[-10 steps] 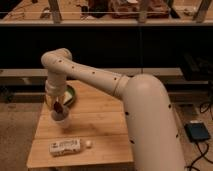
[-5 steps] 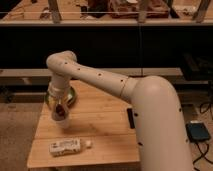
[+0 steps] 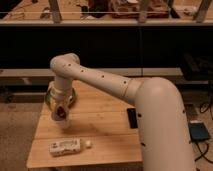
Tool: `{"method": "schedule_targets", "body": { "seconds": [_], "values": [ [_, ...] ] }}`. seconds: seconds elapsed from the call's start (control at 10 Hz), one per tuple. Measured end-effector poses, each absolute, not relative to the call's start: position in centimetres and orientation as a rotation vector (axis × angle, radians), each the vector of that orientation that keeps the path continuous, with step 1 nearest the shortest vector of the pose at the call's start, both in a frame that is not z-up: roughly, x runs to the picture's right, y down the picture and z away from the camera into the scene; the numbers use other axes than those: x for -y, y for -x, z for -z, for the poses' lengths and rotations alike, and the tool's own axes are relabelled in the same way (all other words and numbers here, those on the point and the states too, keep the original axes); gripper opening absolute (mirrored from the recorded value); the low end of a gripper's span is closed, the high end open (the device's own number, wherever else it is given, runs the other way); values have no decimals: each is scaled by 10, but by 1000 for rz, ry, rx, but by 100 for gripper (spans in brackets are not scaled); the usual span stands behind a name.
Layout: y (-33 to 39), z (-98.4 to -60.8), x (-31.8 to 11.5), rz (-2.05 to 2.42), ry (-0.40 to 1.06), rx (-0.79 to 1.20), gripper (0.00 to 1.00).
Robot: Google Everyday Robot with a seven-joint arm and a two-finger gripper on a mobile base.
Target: Place the pepper in the ceramic cup
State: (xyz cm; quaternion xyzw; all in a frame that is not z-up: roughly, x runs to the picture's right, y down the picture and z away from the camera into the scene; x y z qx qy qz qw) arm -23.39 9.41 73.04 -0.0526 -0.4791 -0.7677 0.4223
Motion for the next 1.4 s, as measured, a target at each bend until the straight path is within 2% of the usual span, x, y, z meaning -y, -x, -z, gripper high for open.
{"method": "schedule_targets", "body": {
  "seconds": [0.2,0.5,0.6,0.8,1.0,1.4],
  "values": [
    [226,-735,-97,1901,139,1198,2],
    [223,-737,-98,1893,140,1200,27],
    [225,-737,-98,1897,140,1204,40],
    [226,-739,-99,1902,138,1209,56],
    [235,-739,-100,1912,135,1215,78],
    [238,-734,-95,1928,133,1199,80]
  ]
}}
